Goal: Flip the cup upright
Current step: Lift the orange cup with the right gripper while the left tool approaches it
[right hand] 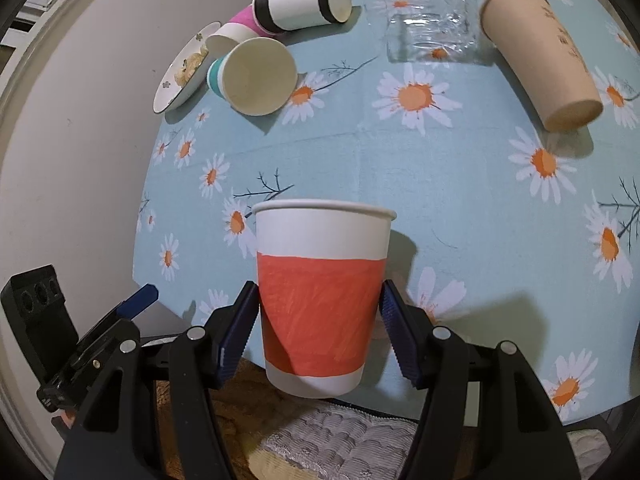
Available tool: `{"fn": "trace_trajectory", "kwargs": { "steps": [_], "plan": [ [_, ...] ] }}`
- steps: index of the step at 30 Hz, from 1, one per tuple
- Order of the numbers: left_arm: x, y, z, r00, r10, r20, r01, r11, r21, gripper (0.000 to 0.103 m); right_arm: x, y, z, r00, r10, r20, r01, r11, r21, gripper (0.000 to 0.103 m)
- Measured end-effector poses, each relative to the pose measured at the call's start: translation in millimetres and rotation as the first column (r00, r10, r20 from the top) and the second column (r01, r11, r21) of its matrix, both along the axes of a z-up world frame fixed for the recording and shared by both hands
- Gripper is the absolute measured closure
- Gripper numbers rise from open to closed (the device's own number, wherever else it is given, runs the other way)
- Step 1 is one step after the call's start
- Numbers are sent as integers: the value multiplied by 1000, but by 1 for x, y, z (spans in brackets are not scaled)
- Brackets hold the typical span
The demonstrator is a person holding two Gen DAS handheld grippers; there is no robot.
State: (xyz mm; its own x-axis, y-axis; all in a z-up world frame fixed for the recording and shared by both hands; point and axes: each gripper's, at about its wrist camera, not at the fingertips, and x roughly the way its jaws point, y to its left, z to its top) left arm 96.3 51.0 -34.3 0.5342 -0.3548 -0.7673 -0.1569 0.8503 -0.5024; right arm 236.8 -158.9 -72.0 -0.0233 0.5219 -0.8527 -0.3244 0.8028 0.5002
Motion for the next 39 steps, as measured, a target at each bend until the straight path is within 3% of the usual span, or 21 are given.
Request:
{"fn": "trace_trajectory", "kwargs": {
  "steps": [5,8,25,28,36,39],
  "plan": [
    [-5,-3,3,1000,-5,6,5,1000,13,7,-2,4,-7,1000,15,1,-15,1000,-18,40],
    [-6,-1,4,1000,-3,6,3,1000,14,7,-2,2,-7,1000,12,3,-12,1000,-7,32],
    [-7,-4,9,1000,-1,0,1,999,35,7,-3,-13,7,1000,-7,2,7,1000,20,32],
    [-1,-11,12,1000,-15,-7,16,999,34,7,-6,-19,19,999,0,35,-2,1000,31,32],
    [26,-37,22,997,-70,-31,68,996,-53,8,-7,-58,62,991,-50,127,35,993,114,32],
    [39,-46,24,996,-67,-52,62,993,-99,8,-12,-75,66,989,-85,123,65,985,162,32]
  ]
}}
